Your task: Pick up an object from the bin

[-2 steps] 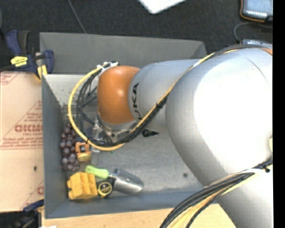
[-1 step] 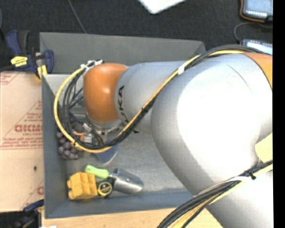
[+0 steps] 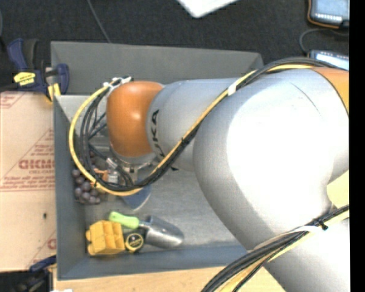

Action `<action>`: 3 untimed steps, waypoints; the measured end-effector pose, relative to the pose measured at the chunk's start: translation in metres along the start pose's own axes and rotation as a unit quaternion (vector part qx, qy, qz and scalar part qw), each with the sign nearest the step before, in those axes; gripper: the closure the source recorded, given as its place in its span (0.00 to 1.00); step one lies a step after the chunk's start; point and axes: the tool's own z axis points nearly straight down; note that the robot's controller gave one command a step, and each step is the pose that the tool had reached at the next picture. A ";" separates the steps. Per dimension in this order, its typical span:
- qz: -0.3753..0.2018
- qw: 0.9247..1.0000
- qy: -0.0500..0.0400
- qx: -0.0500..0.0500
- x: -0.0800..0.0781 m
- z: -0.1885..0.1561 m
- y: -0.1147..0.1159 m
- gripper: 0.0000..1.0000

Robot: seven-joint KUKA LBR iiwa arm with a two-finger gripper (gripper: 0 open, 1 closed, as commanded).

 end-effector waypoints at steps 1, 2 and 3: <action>-0.004 1.000 0.002 -0.002 0.004 -0.036 0.002 1.00; 0.000 1.000 -0.006 -0.007 -0.001 -0.060 0.006 1.00; 0.007 1.000 0.004 -0.001 -0.002 -0.084 0.006 1.00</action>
Offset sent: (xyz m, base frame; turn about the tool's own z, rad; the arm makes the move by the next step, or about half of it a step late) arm 0.0026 0.0017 -0.0031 0.0462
